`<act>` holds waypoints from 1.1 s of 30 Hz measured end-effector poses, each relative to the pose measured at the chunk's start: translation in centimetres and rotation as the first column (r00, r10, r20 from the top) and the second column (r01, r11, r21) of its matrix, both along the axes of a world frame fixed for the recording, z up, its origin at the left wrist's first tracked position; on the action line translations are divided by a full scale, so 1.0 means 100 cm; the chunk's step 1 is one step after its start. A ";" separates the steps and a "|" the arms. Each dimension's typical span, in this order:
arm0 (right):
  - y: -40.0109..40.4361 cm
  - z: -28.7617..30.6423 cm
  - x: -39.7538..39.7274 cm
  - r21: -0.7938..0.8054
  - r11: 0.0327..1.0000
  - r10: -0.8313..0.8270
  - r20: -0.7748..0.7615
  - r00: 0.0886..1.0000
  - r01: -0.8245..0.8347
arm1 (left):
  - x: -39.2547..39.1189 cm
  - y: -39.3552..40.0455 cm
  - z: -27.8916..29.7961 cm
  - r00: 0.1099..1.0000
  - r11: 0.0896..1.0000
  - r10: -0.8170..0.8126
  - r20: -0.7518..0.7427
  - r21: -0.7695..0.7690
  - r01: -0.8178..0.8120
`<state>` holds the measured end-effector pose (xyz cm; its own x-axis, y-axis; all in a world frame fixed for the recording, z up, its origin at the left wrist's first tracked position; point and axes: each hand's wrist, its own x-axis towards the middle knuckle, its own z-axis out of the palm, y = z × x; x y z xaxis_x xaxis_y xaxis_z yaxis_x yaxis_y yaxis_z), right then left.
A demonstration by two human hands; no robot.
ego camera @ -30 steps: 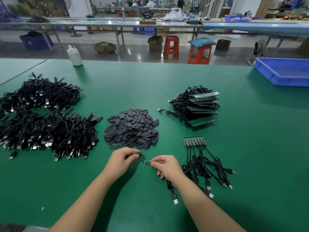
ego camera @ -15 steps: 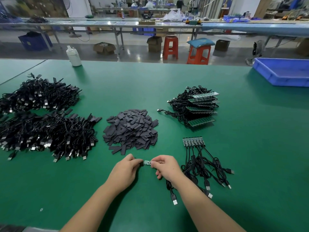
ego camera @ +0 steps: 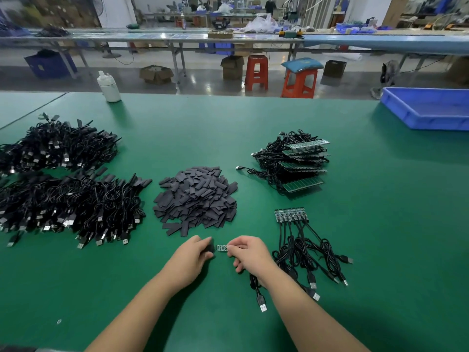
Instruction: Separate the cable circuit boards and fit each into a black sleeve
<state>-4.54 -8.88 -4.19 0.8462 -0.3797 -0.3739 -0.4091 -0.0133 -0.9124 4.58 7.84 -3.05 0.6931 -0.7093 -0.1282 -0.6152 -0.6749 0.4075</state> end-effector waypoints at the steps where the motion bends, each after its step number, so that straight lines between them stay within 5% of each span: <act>1: 0.000 0.000 0.000 -0.002 1.000 0.003 -0.002 1.000 -0.003 | 0.000 0.001 -0.001 0.996 0.995 -0.038 0.075 0.094 0.031; 3: -0.001 0.000 -0.001 -0.008 1.000 0.012 -0.008 1.000 -0.012 | 0.002 0.003 -0.001 0.972 0.971 -0.093 0.215 0.236 0.040; 7: -0.002 -0.002 -0.002 -0.009 1.000 0.020 -0.010 1.000 -0.020 | 0.010 0.005 0.001 0.954 0.967 -0.072 0.291 0.255 -0.005; 11: -0.003 -0.004 -0.001 -0.025 0.999 0.026 -0.020 0.999 -0.026 | 0.015 0.008 0.004 0.962 0.984 -0.039 0.271 0.180 -0.010; 17: -0.003 -0.003 0.000 0.008 1.000 0.013 -0.019 1.000 -0.013 | 0.007 0.009 0.004 0.993 0.989 0.060 0.102 -0.137 -0.046; 33: -0.003 0.002 -0.002 0.097 0.995 -0.011 -0.003 1.000 0.011 | -0.005 0.007 -0.008 0.987 0.941 0.160 -0.028 -0.296 -0.161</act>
